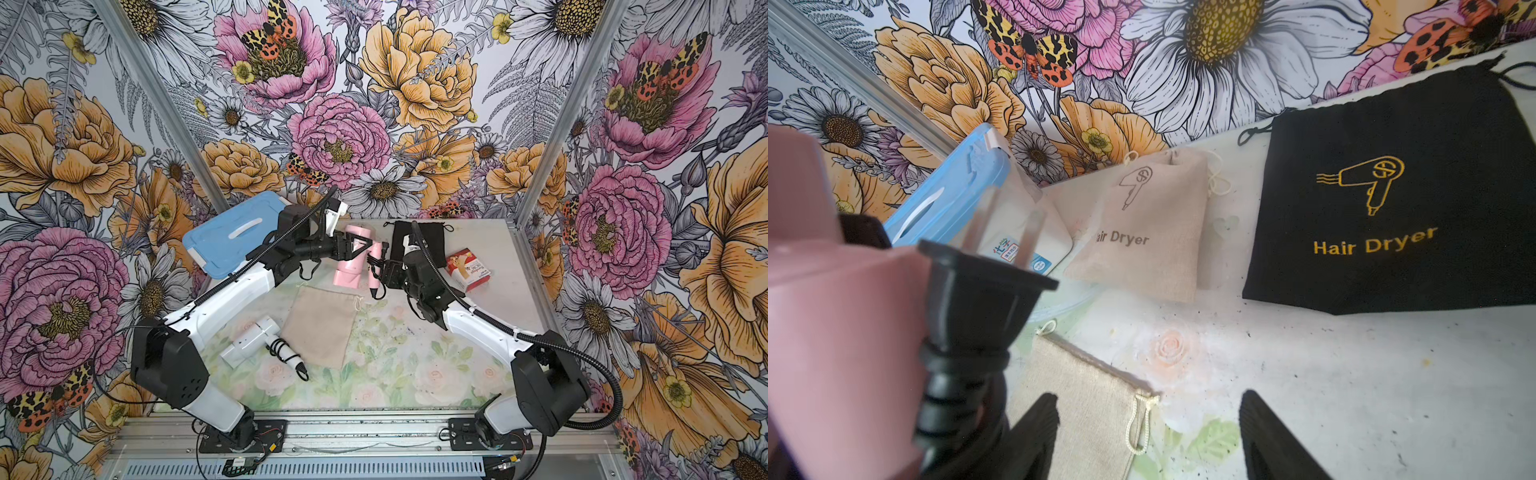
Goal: Pack away hair dryers
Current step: Fold the hair dryer.
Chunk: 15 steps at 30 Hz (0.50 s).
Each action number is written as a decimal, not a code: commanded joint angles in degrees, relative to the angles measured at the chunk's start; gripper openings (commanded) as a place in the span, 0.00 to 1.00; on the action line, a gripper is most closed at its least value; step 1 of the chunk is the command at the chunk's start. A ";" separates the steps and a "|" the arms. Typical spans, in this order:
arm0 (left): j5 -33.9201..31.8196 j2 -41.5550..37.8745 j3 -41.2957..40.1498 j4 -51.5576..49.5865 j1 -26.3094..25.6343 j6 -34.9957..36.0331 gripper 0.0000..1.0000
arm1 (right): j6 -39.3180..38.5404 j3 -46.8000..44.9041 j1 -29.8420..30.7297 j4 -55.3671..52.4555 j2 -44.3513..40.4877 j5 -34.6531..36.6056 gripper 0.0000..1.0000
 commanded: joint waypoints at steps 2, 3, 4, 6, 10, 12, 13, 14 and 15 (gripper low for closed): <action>4.97 1.83 2.87 7.99 -2.37 -3.07 0.43 | 3.95 3.88 4.93 12.13 2.79 -11.71 0.69; 4.99 1.73 2.86 7.97 -2.33 -3.09 0.43 | 4.04 3.88 5.10 12.05 2.86 -11.67 0.69; 5.01 1.56 2.85 7.93 -2.32 -3.02 0.43 | 4.39 3.69 5.12 12.06 2.89 -11.68 0.69; 4.94 1.29 2.77 7.68 -2.20 -2.66 0.43 | 4.98 3.10 5.17 12.49 2.74 -11.47 0.69; 4.94 1.37 2.67 7.86 -1.85 -2.67 0.43 | 6.49 2.60 5.20 12.87 2.47 -11.18 0.69; 5.09 1.50 2.71 7.99 -1.78 -2.74 0.43 | 8.28 2.27 5.20 13.95 2.56 -11.05 0.69; 5.09 1.54 2.76 8.03 -1.76 -2.74 0.43 | 9.55 2.12 5.20 14.59 2.56 -11.08 0.69; 5.17 1.59 2.84 8.04 -1.72 -2.68 0.43 | 10.43 2.04 5.20 14.94 2.60 -11.18 0.68; 5.16 1.56 2.85 8.04 -1.64 -2.62 0.43 | 11.06 2.09 5.23 14.77 2.52 -11.27 0.68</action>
